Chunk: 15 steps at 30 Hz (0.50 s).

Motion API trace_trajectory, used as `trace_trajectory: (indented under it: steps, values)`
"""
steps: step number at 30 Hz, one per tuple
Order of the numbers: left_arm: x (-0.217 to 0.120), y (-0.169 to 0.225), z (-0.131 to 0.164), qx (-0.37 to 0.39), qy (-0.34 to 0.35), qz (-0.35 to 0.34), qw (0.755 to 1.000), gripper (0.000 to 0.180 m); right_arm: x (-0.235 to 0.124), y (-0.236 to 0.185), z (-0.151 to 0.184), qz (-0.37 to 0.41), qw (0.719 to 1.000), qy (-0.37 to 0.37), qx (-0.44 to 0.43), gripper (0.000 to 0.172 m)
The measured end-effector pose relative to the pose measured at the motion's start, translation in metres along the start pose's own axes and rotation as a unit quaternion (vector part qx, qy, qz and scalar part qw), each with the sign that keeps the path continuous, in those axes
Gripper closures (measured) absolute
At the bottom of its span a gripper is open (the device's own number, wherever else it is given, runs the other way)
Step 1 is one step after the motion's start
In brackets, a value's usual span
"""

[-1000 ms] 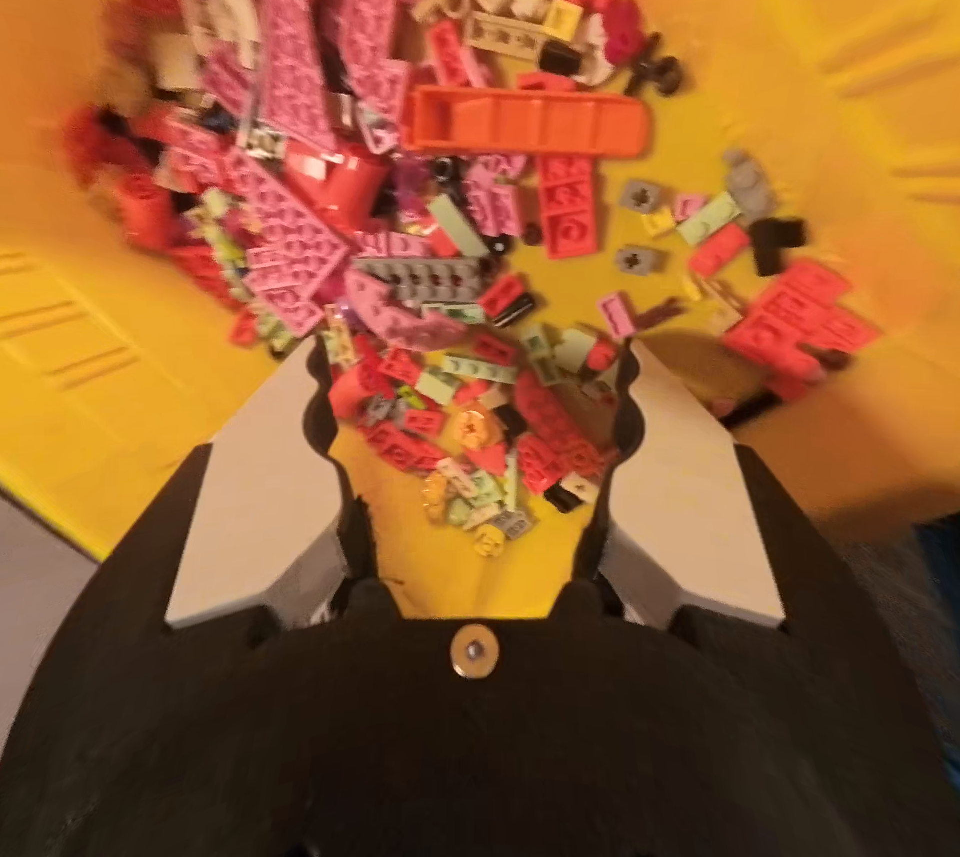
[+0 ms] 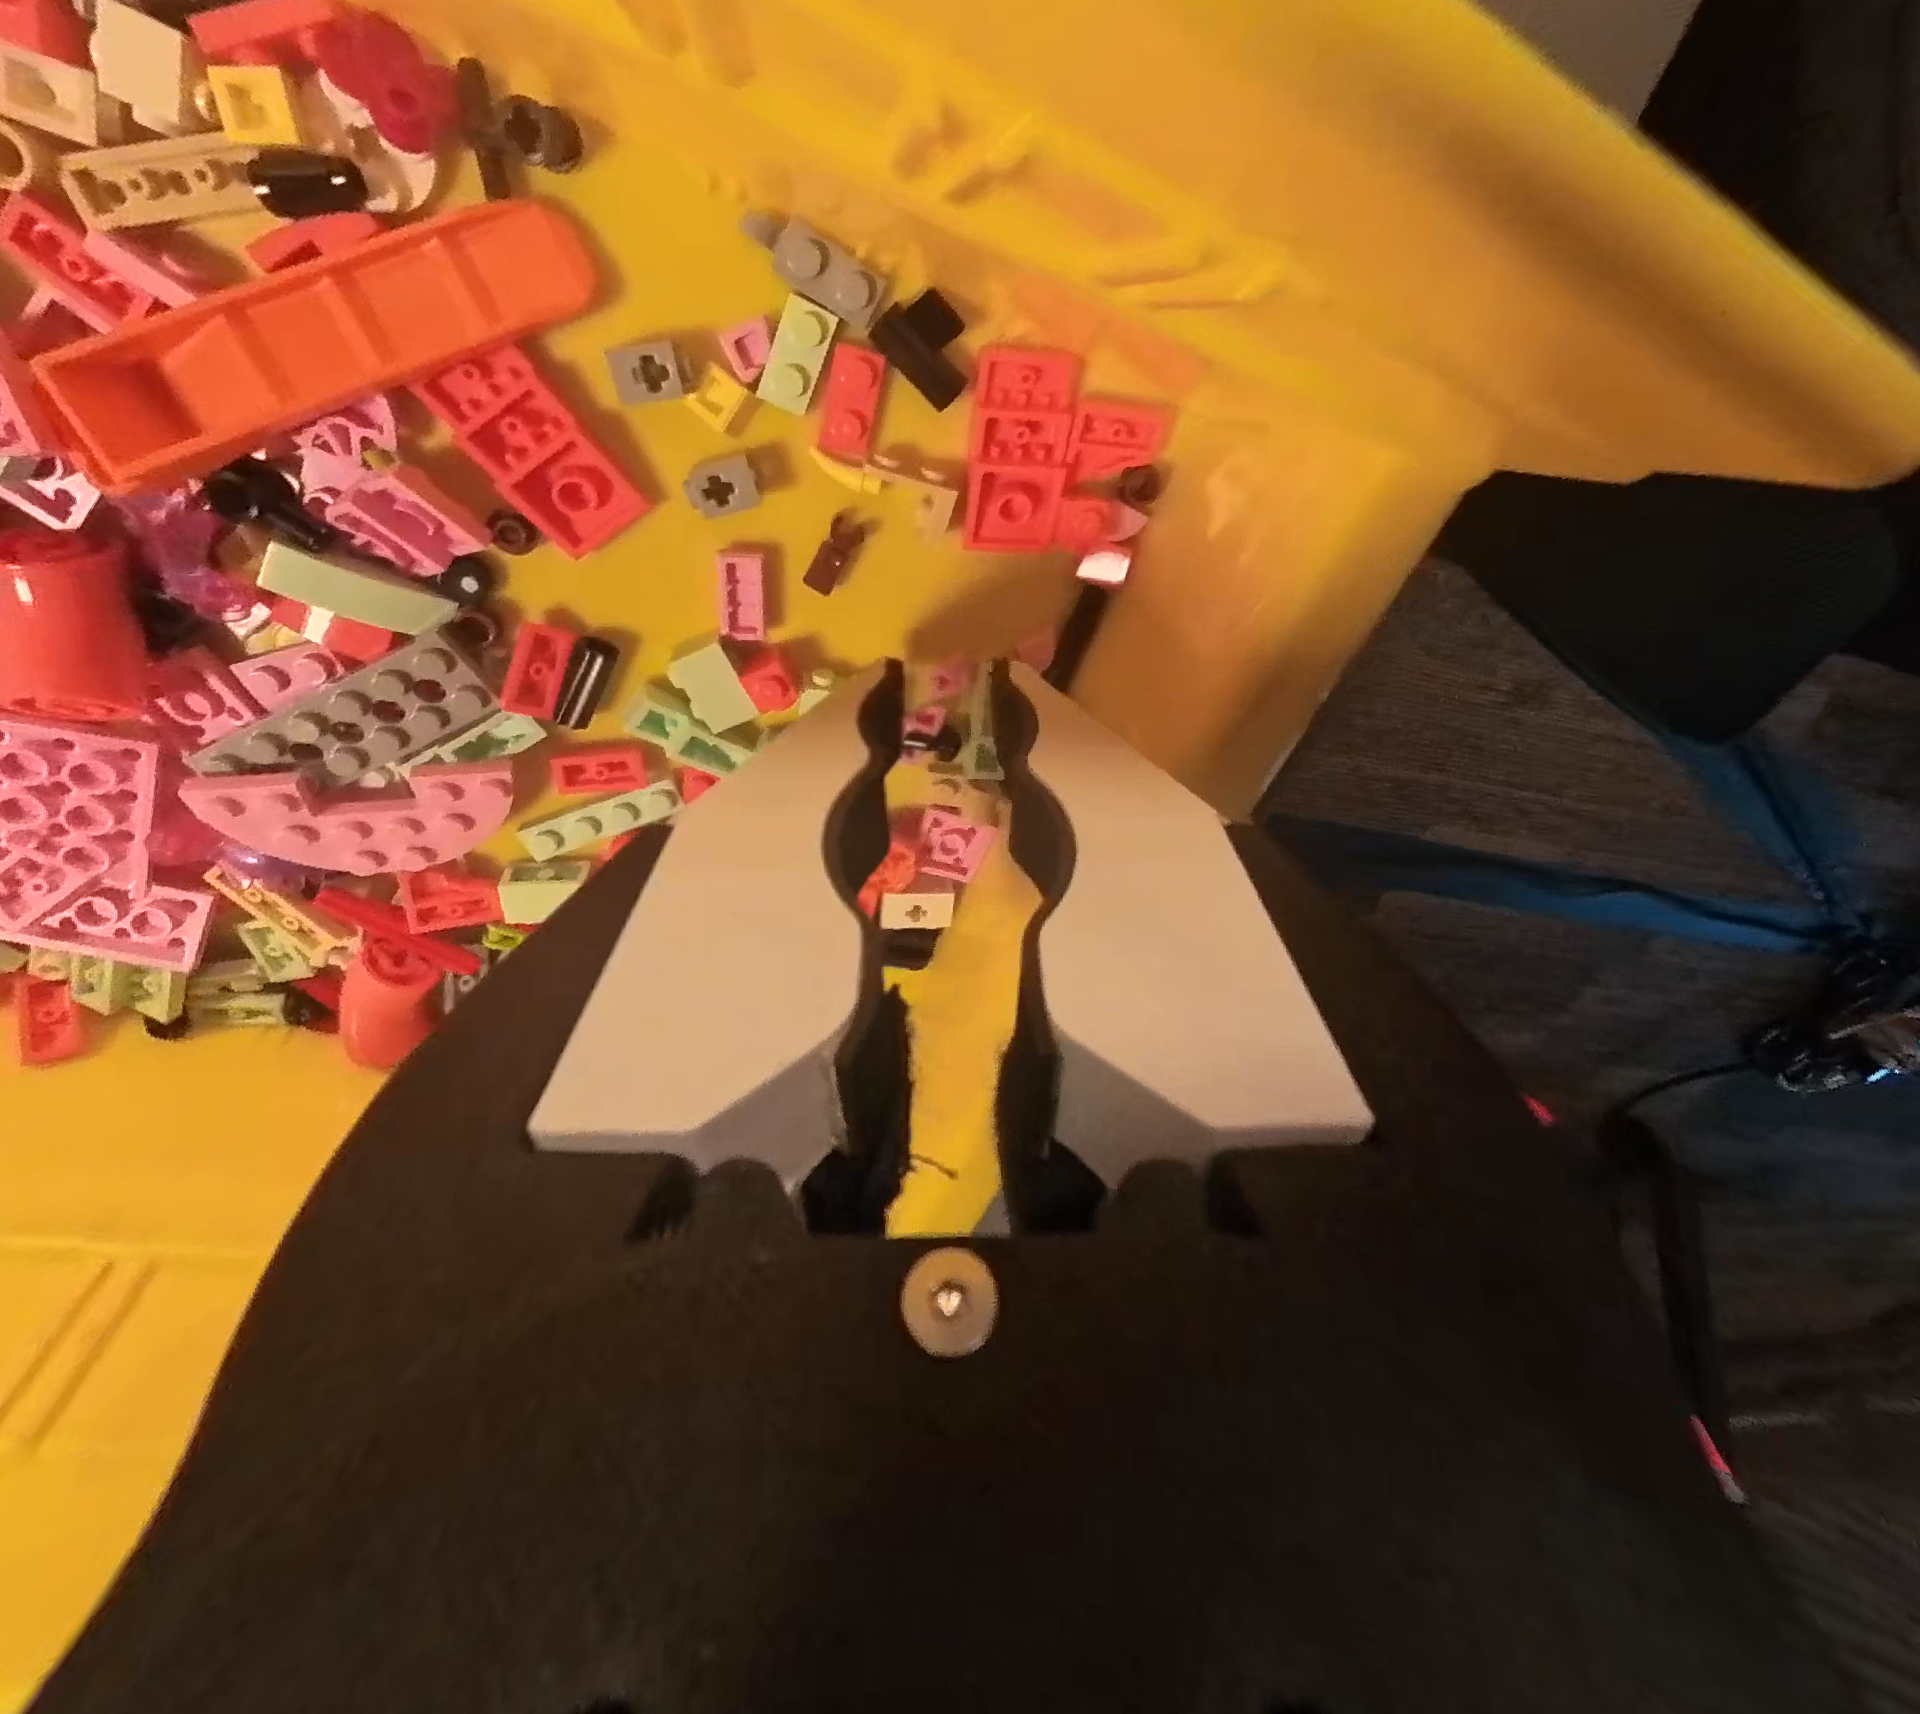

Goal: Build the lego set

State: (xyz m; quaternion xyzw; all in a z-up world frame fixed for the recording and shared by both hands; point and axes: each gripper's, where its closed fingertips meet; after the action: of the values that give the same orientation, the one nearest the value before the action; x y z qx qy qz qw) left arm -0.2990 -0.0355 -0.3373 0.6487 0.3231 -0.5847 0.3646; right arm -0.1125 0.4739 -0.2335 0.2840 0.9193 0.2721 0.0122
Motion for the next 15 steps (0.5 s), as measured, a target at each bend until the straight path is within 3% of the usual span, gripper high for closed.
trace_trajectory:
  steps: [5,12,15]
  values:
    - [0.003,-0.009,0.001,-0.007,0.002,-0.024,1.000,0.148,0.000,0.000,0.000,-0.001,1.000,0.000,0.000,0.172]
    - [-0.006,-0.043,0.010,-0.033,-0.002,-0.122,0.992,0.145,0.000,-0.001,-0.001,-0.003,1.000,0.001,-0.001,0.172]
    - [-0.013,-0.029,-0.003,-0.028,0.044,-0.087,0.995,0.153,0.000,-0.001,-0.001,-0.003,1.000,0.001,-0.001,0.172]
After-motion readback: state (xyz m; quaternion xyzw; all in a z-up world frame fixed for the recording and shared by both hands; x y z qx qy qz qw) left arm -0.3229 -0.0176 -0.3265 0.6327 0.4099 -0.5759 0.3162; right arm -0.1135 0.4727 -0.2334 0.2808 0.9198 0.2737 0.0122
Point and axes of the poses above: each gripper's, where its closed fingertips meet, x out along the fingers, z out of its underside, y = z × x across the jaws, and after that the axes turned 3 degrees about -z, right-handed
